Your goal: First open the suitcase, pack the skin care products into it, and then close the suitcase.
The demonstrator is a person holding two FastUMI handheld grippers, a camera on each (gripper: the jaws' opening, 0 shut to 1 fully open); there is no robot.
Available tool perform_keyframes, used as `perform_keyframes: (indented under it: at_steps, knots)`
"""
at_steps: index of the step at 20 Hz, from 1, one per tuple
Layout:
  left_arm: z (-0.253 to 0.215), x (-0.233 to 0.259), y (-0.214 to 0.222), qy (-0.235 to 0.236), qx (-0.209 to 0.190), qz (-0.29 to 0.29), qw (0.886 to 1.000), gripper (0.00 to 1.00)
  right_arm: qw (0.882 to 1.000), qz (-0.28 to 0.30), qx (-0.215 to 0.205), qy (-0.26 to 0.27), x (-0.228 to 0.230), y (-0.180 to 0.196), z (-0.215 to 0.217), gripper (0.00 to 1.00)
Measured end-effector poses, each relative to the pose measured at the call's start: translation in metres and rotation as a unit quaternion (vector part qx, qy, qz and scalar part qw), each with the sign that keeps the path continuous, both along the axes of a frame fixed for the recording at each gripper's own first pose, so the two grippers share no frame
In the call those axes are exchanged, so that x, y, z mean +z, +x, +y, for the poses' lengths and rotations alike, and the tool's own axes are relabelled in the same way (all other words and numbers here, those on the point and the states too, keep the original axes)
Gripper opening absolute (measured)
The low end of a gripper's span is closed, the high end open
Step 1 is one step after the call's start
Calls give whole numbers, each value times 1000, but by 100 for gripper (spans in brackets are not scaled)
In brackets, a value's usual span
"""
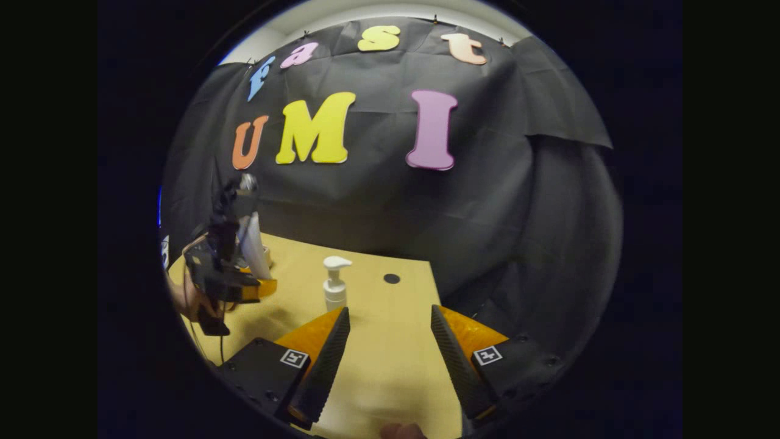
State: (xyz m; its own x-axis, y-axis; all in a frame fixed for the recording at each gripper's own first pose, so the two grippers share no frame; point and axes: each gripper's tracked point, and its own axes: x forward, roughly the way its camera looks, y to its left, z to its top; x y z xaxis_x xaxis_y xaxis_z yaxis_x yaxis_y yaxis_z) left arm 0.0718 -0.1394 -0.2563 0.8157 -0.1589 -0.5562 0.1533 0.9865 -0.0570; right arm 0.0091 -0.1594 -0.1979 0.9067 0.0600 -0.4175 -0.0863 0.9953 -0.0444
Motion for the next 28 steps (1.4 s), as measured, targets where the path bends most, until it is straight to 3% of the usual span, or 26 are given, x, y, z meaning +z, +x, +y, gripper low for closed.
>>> perform_keyframes:
  at_steps: [5,8,17,19,24,28]
  knots:
    - [41,48,-55,6,46,-8,999,47,997,46,36,41,-74,60,53,80]
    - [70,66,-75,18,76,-12,997,47,996,72,43,36,-111,88,68,80]
    - [125,95,-104,34,149,-19,988,47,993,98,63,9,-167,123,99,79]
    - [131,98,-110,31,160,-18,987,47,993,102,60,6,-174,130,98,63]
    - [150,99,-119,17,180,-12,984,47,993,107,57,4,-179,136,100,52]
    - [165,95,-112,5,165,-6,986,47,992,116,39,7,-174,129,97,48]
